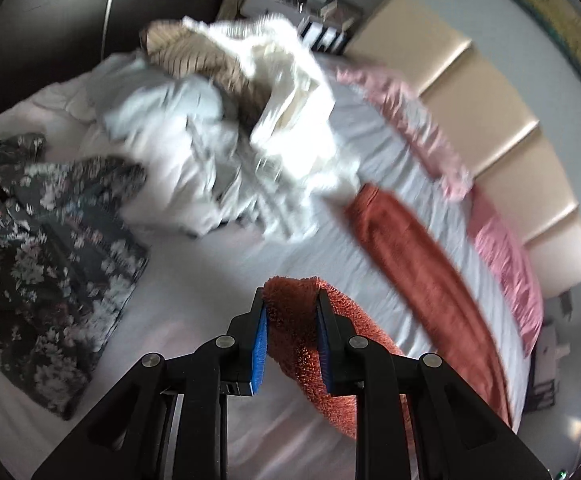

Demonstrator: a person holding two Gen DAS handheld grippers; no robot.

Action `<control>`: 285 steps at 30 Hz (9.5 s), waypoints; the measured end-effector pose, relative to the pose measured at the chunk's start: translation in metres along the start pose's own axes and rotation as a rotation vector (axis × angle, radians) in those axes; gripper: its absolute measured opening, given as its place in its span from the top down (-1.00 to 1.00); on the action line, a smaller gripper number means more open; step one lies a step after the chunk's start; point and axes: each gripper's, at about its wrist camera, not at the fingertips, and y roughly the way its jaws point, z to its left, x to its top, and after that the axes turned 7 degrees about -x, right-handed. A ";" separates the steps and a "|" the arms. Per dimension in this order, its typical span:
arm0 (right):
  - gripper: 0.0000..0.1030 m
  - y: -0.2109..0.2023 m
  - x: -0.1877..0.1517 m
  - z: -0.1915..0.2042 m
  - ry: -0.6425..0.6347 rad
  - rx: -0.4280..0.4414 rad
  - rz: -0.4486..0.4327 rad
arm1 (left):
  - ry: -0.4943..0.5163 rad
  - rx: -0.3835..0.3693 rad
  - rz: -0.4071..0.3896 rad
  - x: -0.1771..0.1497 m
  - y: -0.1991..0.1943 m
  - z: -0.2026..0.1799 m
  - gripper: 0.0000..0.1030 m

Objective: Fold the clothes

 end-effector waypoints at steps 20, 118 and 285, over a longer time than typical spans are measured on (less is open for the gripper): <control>0.51 -0.010 -0.046 0.015 -0.477 0.009 -0.042 | -0.008 0.025 0.138 -0.009 0.023 0.014 0.56; 0.82 -0.028 -0.050 0.137 -1.246 -0.296 -0.303 | 1.261 0.176 0.564 -0.045 0.071 -0.172 0.87; 0.59 0.114 -0.146 0.302 -0.330 0.200 -0.098 | 0.711 0.136 0.252 -0.064 0.206 -0.168 -0.40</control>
